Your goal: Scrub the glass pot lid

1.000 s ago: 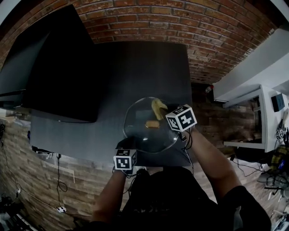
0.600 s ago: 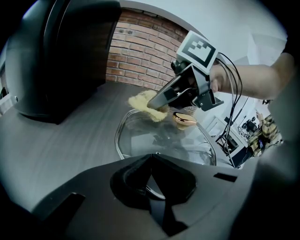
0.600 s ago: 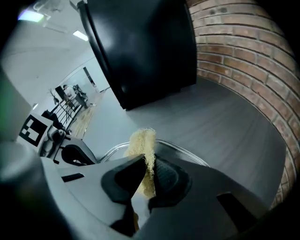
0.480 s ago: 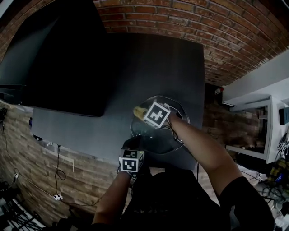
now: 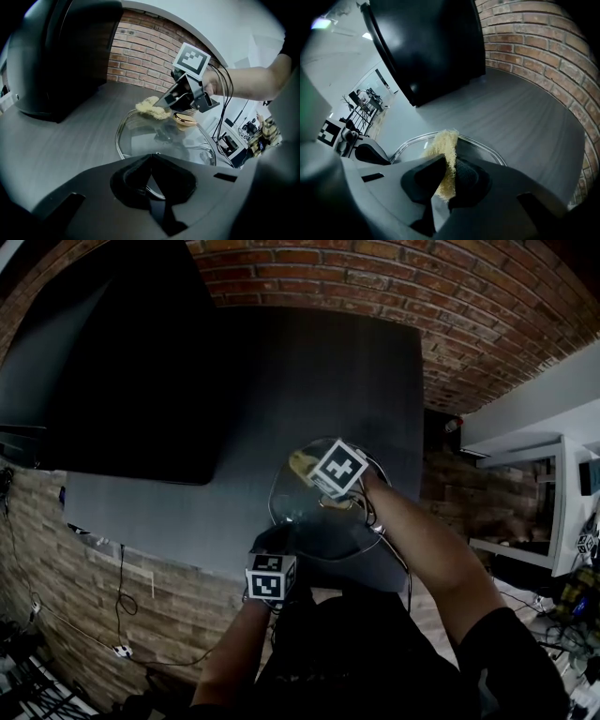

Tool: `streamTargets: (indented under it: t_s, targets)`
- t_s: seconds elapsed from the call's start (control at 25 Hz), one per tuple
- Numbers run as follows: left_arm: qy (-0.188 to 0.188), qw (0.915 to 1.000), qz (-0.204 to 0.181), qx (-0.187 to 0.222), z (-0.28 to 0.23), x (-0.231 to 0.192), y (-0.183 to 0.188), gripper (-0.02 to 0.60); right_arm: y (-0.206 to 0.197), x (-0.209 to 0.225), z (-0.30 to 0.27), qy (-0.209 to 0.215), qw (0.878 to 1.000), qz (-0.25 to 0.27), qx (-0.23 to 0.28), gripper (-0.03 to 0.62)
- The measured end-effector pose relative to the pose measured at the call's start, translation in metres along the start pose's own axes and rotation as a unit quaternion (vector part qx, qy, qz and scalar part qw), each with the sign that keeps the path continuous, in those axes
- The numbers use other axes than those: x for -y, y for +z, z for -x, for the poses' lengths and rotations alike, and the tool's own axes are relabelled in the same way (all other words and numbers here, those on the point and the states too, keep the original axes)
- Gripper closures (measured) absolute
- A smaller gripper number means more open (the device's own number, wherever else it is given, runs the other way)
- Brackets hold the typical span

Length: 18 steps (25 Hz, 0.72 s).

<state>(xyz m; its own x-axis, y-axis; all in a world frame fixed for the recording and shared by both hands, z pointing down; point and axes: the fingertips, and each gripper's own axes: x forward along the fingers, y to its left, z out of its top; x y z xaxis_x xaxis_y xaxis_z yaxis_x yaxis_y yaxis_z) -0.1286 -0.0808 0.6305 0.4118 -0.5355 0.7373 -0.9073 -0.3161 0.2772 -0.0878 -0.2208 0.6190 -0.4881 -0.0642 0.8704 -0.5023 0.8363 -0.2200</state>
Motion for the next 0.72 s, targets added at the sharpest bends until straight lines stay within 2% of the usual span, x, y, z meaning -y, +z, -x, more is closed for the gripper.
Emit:
streamTargets:
  t_s: [0.36, 0.72]
  targets:
    - [0.001, 1.0, -0.007, 0.006, 0.0, 0.001, 0.002, 0.548, -0.034, 0.041, 0.03, -0.033, 0.996, -0.077, 0.023, 0.543]
    - [0.007, 0.9999, -0.008, 0.003, -0.001, 0.001, 0.001, 0.548, -0.079, 0.072, 0.055, -0.064, 0.985, -0.155, 0.048, 0.543]
